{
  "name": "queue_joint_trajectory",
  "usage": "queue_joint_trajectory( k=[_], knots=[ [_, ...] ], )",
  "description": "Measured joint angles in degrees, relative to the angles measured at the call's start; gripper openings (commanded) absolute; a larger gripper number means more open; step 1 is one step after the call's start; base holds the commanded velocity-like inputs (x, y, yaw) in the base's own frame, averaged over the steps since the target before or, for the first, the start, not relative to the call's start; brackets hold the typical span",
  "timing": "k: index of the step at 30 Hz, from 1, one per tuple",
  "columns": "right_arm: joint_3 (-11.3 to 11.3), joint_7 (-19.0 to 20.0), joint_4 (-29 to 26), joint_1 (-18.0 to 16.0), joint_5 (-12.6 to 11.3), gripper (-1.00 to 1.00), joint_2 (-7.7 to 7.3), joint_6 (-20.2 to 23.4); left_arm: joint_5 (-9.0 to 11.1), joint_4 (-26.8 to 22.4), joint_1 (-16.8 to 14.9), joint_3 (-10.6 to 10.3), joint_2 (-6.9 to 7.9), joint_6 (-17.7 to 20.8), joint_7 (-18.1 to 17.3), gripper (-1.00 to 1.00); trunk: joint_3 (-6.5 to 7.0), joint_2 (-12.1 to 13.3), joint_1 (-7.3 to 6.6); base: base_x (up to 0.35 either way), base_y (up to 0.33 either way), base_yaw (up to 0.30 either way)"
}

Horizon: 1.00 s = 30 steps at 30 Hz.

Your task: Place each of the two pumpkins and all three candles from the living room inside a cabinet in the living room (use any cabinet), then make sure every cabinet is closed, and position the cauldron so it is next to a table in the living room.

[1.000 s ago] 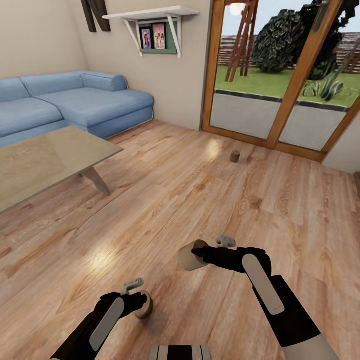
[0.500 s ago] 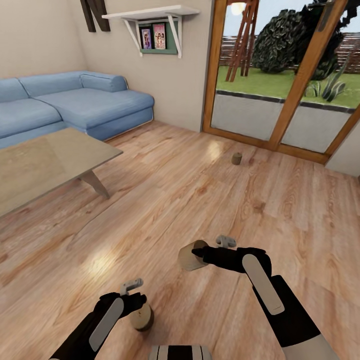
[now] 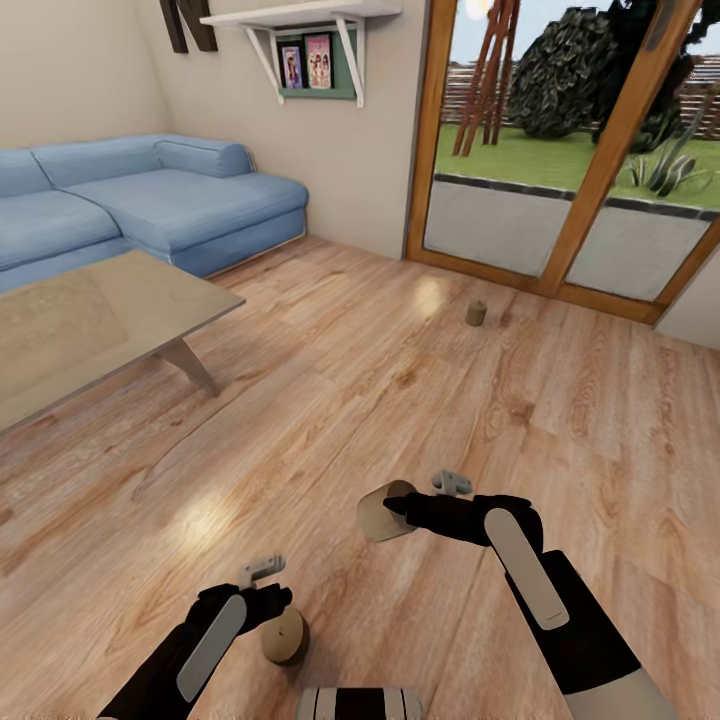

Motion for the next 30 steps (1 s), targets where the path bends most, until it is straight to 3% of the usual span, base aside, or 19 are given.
queue_joint_trajectory(
  k=[6, 10, 16, 24, 30],
  knots=[
    [0.0, 0.0, -0.7, 0.0, 0.0, -1.00, 0.00, 0.1, 0.0, 0.2, 0.0, 0.0, 0.07, -0.1, -0.1, 1.00, -1.33, -0.1, 0.15, 0.000, 0.000, 0.000],
    [0.0, 0.1, -2.2, 0.0, 0.0, -1.00, -0.11, 0.3, -0.1, 0.4, -0.3, 0.0, 0.19, -2.4, -0.1, 1.00, -2.22, -0.1, 0.26, 0.000, 0.000, 0.000],
    [0.1, 0.2, -5.4, 0.8, -0.2, -1.00, -0.09, 2.4, -3.9, 1.1, -0.8, 0.0, -0.37, -5.4, -0.1, 1.00, -3.55, -0.2, 0.41, 0.000, 0.000, 0.000],
    [0.2, 1.9, -5.7, 0.9, -0.1, -1.00, -0.09, 2.5, -4.3, 2.5, -0.8, -0.2, -0.62, -7.5, -0.2, 1.00, -5.32, -0.3, 0.62, 0.000, 0.000, 0.000],
    [0.3, 2.0, -5.7, 0.9, 0.0, -1.00, -0.09, 2.5, -4.3, 2.5, -0.8, -3.3, -1.48, -9.1, -0.2, 1.00, -6.44, -0.4, 0.74, 0.000, 0.000, 0.000]
  ],
)
